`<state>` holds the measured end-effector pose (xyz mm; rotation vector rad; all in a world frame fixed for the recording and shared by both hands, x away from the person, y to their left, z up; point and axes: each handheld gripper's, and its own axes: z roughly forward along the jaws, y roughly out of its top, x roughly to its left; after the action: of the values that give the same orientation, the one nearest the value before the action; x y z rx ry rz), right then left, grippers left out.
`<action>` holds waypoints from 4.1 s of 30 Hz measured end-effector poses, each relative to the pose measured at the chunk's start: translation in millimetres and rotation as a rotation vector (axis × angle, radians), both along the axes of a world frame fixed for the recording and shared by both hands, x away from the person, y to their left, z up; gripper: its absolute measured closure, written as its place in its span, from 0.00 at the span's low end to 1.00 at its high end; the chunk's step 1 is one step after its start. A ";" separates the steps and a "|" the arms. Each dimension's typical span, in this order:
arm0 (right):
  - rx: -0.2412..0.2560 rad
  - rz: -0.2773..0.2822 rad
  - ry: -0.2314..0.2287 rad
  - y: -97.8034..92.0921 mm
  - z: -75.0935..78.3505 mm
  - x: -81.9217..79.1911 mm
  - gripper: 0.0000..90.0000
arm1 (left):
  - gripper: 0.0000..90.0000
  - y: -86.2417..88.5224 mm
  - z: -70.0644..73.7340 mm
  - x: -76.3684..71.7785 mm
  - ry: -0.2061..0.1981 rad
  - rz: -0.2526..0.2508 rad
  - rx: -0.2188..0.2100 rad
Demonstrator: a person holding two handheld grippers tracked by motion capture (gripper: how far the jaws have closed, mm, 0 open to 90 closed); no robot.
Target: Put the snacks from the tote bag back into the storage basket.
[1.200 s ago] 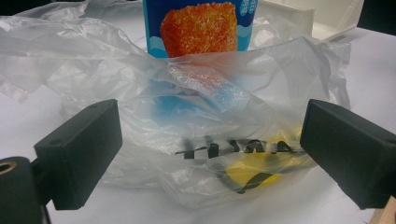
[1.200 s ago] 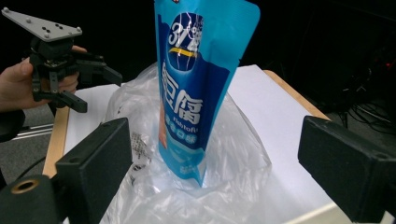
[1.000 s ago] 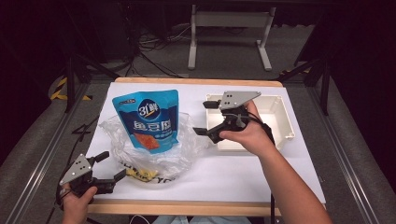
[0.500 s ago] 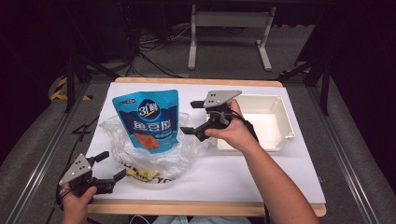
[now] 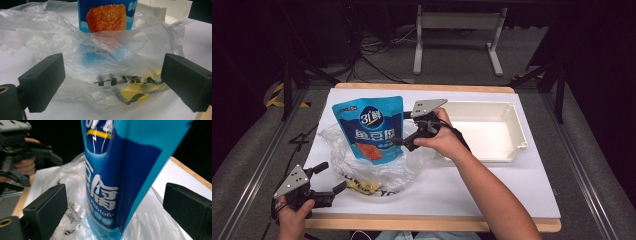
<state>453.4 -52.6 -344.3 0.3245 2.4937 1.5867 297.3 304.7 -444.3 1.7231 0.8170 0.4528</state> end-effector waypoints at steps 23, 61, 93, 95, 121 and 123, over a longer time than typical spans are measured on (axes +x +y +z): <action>-0.010 0.021 -0.070 31.3 -33.0 -1.1 0.07 | 0.07 1.5 -0.2 -0.1 0.003 0.000 -0.011; -0.141 0.117 -0.080 46.8 -52.8 9.1 0.54 | 0.07 3.6 -0.2 -0.2 0.004 0.000 -0.025; -0.184 0.143 -0.096 55.0 -1.3 -8.0 0.57 | 0.07 4.3 -1.0 0.2 0.013 0.004 -0.030; -0.188 0.149 -0.098 55.5 5.2 -11.2 0.57 | 0.07 4.1 -1.1 0.2 0.012 0.006 -0.030; -0.095 0.145 -0.131 35.2 62.5 -17.8 0.57 | 0.07 4.1 -1.1 0.1 0.007 0.007 -0.035; -0.090 0.146 -0.136 33.3 64.8 -18.0 0.57 | 0.07 4.1 -1.1 0.1 0.007 0.007 -0.034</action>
<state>435.4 -19.3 -279.4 0.0217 2.5231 1.4859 297.4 308.8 -445.5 1.6921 0.8312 0.4358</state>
